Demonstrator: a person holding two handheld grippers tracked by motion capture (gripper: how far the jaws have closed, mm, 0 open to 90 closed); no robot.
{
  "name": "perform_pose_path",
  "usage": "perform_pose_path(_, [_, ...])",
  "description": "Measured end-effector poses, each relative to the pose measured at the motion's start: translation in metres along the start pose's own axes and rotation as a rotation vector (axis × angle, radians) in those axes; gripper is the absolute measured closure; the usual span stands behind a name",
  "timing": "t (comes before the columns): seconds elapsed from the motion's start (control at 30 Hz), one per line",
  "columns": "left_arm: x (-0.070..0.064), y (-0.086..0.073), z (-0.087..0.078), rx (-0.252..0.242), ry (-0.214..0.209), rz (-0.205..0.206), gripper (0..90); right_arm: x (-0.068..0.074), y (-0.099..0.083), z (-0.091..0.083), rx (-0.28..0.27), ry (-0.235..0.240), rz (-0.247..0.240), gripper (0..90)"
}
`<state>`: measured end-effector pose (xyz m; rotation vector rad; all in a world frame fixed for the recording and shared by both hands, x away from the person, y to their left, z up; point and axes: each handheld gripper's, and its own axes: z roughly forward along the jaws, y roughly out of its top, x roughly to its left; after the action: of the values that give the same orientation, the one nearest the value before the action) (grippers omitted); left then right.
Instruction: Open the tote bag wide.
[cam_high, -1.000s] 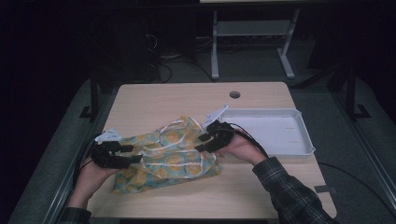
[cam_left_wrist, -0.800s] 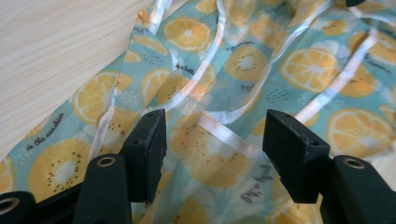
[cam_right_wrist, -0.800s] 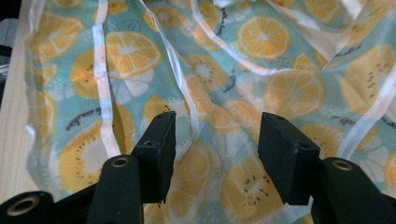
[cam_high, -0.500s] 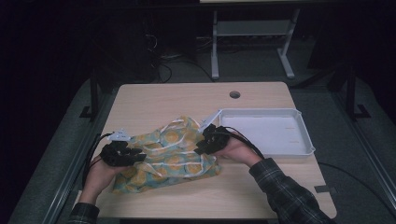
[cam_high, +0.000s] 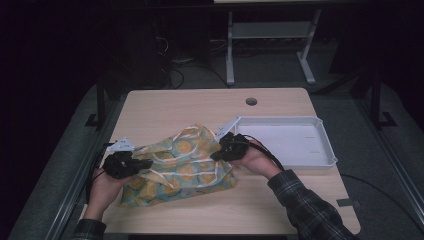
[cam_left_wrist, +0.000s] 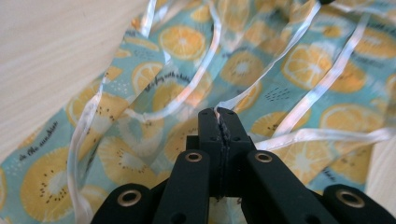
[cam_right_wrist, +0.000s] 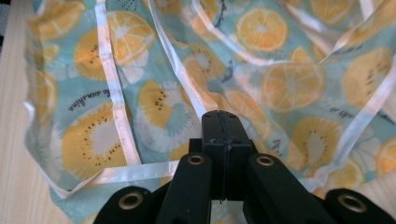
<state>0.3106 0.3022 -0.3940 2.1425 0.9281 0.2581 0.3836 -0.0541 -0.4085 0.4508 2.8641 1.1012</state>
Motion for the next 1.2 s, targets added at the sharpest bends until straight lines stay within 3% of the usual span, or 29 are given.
perform_pose_path(0.07, [-0.003, 0.002, -0.006, -0.031, -0.004, -0.007, 89.2, 0.005, 0.002, -0.007, -0.019, -0.008, 0.001, 89.8])
perform_pose_path(0.4, [-0.016, -0.001, -0.025, -0.078, -0.034, -0.008, 89.2, 0.012, 0.000, -0.023, -0.076, -0.011, -0.010, 89.8])
perform_pose_path(0.73, [-0.036, -0.011, -0.038, -0.088, -0.056, 0.001, 89.2, 0.035, -0.009, -0.039, -0.112, 0.011, -0.040, 89.8])
perform_pose_path(0.8, [-0.038, -0.012, -0.039, -0.088, -0.057, 0.002, 89.2, 0.036, -0.010, -0.040, -0.109, 0.010, -0.050, 89.8])
perform_pose_path(0.83, [-0.039, -0.013, -0.039, -0.090, -0.061, 0.006, 89.2, 0.041, -0.012, -0.042, -0.111, 0.022, -0.028, 89.8])
perform_pose_path(0.9, [-0.042, -0.015, -0.041, -0.082, -0.069, 0.009, 89.2, 0.043, -0.014, -0.042, -0.112, 0.022, -0.054, 89.8])
perform_pose_path(1.07, [-0.047, -0.021, -0.040, -0.068, -0.082, 0.012, 89.2, 0.050, -0.019, -0.043, -0.103, 0.032, -0.061, 89.8])
perform_pose_path(1.17, [-0.051, -0.024, -0.041, -0.065, -0.091, 0.010, 89.2, 0.054, -0.021, -0.042, -0.100, 0.046, -0.044, 89.8])
perform_pose_path(1.2, [-0.052, -0.025, -0.041, -0.059, -0.095, 0.009, 89.2, 0.053, -0.023, -0.042, -0.095, 0.043, -0.069, 89.7])
